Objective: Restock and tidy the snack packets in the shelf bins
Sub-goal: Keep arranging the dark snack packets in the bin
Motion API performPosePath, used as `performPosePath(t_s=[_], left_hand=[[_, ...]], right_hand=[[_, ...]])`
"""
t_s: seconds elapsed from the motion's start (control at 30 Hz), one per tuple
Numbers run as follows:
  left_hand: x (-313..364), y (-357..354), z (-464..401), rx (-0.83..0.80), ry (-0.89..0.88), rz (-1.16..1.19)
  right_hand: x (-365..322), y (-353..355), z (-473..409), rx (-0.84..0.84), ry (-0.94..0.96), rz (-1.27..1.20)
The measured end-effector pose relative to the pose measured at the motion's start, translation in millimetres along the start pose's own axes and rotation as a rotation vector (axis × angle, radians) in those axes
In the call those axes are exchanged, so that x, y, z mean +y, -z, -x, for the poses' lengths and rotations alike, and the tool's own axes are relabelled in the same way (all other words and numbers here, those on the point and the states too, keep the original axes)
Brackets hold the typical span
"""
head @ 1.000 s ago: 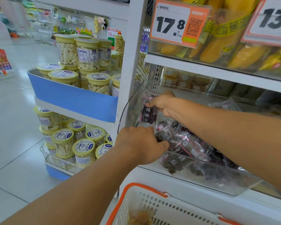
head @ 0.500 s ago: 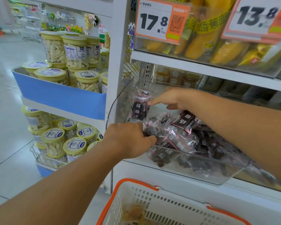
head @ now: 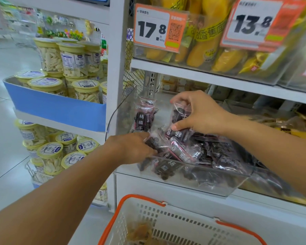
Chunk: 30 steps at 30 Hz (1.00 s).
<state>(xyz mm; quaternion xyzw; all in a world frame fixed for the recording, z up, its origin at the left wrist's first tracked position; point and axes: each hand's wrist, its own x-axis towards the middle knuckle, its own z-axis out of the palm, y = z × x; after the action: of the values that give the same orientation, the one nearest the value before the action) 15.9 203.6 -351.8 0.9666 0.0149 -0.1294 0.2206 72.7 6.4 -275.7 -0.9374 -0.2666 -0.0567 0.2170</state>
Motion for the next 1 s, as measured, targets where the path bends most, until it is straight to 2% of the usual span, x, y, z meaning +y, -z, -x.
performPosePath(t_s=[0.13, 0.23, 0.37, 0.53, 0.67, 0.73, 0.77, 0.83, 0.9, 0.97, 1.0], left_hand=[[1.0, -0.5, 1.1, 0.069, -0.043, 0.085], [2.9, -1.3, 3.9, 0.155, -0.052, 0.1], [5.7, 0.3, 10.0, 0.289, -0.023, 0.083], [0.4, 0.3, 13.7, 0.456, -0.027, 0.026], [-2.7, 5.9, 15.5, 0.556, -0.007, 0.068], [-1.5, 7.0, 15.1, 0.598, 0.006, 0.125], [-0.1, 7.4, 14.2, 0.624, 0.005, 0.16], [1.9, 8.5, 11.3, 0.688, -0.003, 0.206], [4.3, 10.0, 10.6, 0.759, -0.023, 0.208], [6.9, 12.0, 9.7, 0.783, -0.067, 0.18], [8.3, 13.2, 10.0, 0.764, -0.081, 0.154]], right_hand=[[-19.0, -9.2, -1.5, 0.167, 0.303, 0.023], [-26.8, -21.3, -26.3, 0.131, 0.408, 0.032], [-19.9, -54.5, -74.5, 0.003, 0.31, -0.156], [-13.7, -83.7, -105.2, -0.111, 0.208, 0.03], [-17.3, -84.4, -101.6, 0.024, 0.299, 0.34], [-17.0, -77.9, -96.6, 0.129, 0.231, 0.403], [-14.8, -72.1, -94.9, 0.119, 0.152, 0.371], [-2.8, -60.9, -93.7, -0.062, 0.011, 0.225], [9.0, -51.0, -88.9, -0.373, -0.051, 0.13], [12.2, -51.0, -80.7, -0.632, -0.07, 0.195], [13.5, -55.9, -79.5, -0.702, -0.061, 0.273]])
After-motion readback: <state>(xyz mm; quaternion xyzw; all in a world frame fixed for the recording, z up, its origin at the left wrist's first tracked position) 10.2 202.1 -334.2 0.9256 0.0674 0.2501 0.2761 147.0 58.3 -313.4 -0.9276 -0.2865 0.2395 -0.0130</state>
